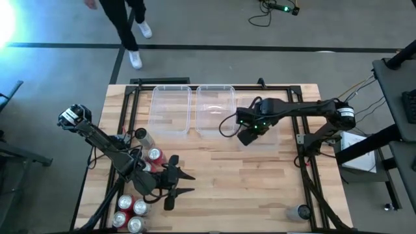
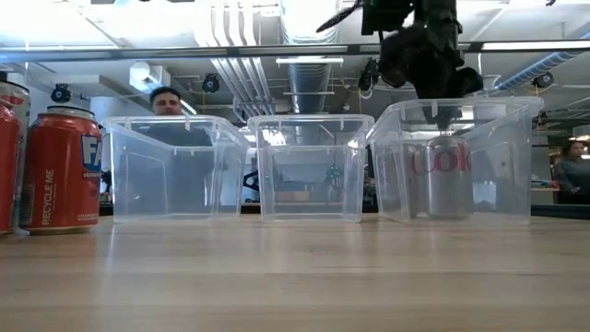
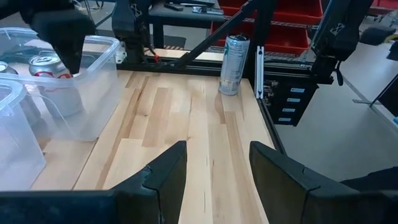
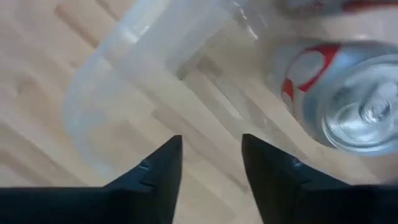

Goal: Sort soda cans
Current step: Adjust the red-silver soda can in the right transparent bin, then adjust the right transparent bin

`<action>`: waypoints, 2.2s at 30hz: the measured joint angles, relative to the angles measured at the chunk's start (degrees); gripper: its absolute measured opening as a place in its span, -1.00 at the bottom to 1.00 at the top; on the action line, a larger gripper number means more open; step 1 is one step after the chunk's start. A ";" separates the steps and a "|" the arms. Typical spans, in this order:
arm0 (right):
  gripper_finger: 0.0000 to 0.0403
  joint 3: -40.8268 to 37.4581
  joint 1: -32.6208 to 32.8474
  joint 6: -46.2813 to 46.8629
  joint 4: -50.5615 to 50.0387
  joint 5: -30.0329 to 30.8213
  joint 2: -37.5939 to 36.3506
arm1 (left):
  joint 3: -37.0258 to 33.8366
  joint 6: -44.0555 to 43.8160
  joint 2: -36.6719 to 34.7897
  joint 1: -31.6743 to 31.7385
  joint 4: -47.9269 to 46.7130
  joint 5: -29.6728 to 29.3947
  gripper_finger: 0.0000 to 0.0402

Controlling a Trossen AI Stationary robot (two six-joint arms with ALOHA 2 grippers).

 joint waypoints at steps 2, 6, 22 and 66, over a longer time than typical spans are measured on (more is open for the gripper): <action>-0.39 -0.91 0.03 4.42 -0.08 3.44 0.00 | 0.00 0.30 0.00 0.00 -0.35 0.01 -0.20; -0.60 -3.22 -0.39 11.54 0.07 6.80 0.00 | -0.04 5.22 0.02 0.00 -1.32 0.18 -0.20; -0.82 -12.67 -0.50 30.28 9.80 8.55 -0.13 | -0.07 8.74 0.04 -1.21 -6.25 1.15 -0.20; -0.72 -4.58 16.58 6.97 20.20 26.56 -17.65 | 8.19 -16.35 -14.12 -0.02 -45.17 1.24 -0.19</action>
